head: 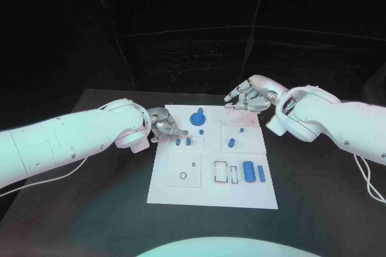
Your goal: Assemble the parts on the task board
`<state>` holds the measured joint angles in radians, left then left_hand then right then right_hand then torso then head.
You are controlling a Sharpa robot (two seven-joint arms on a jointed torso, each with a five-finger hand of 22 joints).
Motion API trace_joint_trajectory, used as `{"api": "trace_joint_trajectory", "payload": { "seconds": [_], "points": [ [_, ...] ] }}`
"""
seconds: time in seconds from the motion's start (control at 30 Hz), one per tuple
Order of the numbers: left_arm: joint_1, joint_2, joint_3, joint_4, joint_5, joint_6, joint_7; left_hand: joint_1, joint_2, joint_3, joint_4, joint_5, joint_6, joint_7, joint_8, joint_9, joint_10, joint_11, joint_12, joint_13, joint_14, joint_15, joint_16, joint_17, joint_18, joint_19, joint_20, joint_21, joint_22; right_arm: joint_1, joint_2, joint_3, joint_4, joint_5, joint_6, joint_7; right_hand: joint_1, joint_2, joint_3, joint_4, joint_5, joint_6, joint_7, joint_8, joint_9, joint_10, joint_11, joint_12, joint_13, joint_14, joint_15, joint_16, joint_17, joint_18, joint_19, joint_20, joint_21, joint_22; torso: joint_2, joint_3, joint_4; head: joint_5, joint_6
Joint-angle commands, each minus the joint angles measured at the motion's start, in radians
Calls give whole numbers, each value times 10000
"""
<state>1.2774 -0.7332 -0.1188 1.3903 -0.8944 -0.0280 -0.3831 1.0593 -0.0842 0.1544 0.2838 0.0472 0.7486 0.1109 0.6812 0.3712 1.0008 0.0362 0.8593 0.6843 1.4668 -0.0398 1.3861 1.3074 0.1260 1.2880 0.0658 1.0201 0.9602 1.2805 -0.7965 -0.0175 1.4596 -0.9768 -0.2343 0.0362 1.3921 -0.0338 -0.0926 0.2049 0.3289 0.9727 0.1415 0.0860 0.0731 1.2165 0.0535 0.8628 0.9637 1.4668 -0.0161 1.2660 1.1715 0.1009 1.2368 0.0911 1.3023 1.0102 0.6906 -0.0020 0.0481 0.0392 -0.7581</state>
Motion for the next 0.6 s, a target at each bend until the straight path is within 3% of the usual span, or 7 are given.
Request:
{"api": "trace_joint_trajectory", "payload": {
  "seconds": [0.03,0.13,0.2,0.33,0.47,0.53,0.6],
  "points": [
    [10,-28,9,3,1409,-963,2217,290,51,-225,-27,33,-416,189,-106,-94,-408,166,-75,-113,-16,177,-862,-96,294,-524,131,-1139,-1128,17,18,5,-1,-12,20,97,-14,114,-63,17,57,-51,26,53,-4,-61,24,-44,-8,167,-25,-61,-9,131,-83,13,-68,-10,5,-3,-3,-24,21],
    [11,-21,9,1,1552,-1186,2866,1035,204,-370,-275,27,-616,372,-30,-176,-1070,319,-356,-427,-995,365,-2926,-1944,565,-1411,312,-2941,-2767,17,22,5,-5,-12,22,96,-14,114,-63,17,57,-51,26,53,-4,-61,24,-44,-8,167,-25,-61,-9,131,-83,13,-68,-10,6,3,-8,-48,51],
    [12,17,9,-5,1454,-1302,3221,1629,313,-262,-583,21,-714,412,-14,-227,-1283,405,-504,-615,-1468,405,-3934,-2837,560,-1529,391,-3271,-3000,17,23,5,-9,-12,20,94,-14,114,-63,17,57,-51,26,53,-4,-61,24,-44,-8,167,-25,-61,-9,131,-83,13,-68,-10,6,3,-9,-59,62],
    [15,189,8,-66,302,-1425,3705,3118,492,408,-1468,49,-889,475,-151,-404,-1596,448,-931,-1029,-1814,436,-4680,-3491,577,-1571,418,-3604,-3259,17,32,5,-16,-12,9,89,-17,116,-66,21,59,-53,27,53,-5,-62,25,-42,-7,167,-24,-62,-8,130,-82,13,-69,-10,12,0,-3,-101,86],
    [18,481,7,-240,-852,-1217,4122,3845,336,1106,-1948,72,-749,689,-782,-1002,-2117,757,-2113,-2114,-2838,626,-6138,-4787,534,-1852,564,-4078,-3580,17,57,5,-27,-12,5,89,-29,124,-79,37,64,-62,29,51,-6,-64,28,-37,-4,167,-22,-63,-5,130,-80,14,-74,-11,11,2,-15,-116,105],
    [19,702,7,-407,-1550,-1156,4342,3970,116,1348,-2176,66,-493,685,-1216,-1409,-2017,783,-2607,-2748,-2922,668,-6153,-4945,551,-1851,616,-4148,-3648,17,74,5,-34,-12,2,90,-29,124,-79,37,64,-62,29,51,-6,-64,28,-37,-4,167,-22,-63,-5,130,-80,14,-74,-11,11,-2,-5,-157,124],
    [20,831,8,-512,-1955,-1168,4440,4002,27,1390,-2264,25,-428,658,-1373,-1540,-1981,758,-2723,-2915,-2884,678,-6098,-4968,566,-1810,606,-4124,-3642,17,83,5,-37,-12,1,91,-26,127,-79,37,66,-62,29,51,-6,-59,28,-27,4,168,-22,-60,1,131,-83,15,-77,-16,14,-1,-11,-161,151]
  ]
}}
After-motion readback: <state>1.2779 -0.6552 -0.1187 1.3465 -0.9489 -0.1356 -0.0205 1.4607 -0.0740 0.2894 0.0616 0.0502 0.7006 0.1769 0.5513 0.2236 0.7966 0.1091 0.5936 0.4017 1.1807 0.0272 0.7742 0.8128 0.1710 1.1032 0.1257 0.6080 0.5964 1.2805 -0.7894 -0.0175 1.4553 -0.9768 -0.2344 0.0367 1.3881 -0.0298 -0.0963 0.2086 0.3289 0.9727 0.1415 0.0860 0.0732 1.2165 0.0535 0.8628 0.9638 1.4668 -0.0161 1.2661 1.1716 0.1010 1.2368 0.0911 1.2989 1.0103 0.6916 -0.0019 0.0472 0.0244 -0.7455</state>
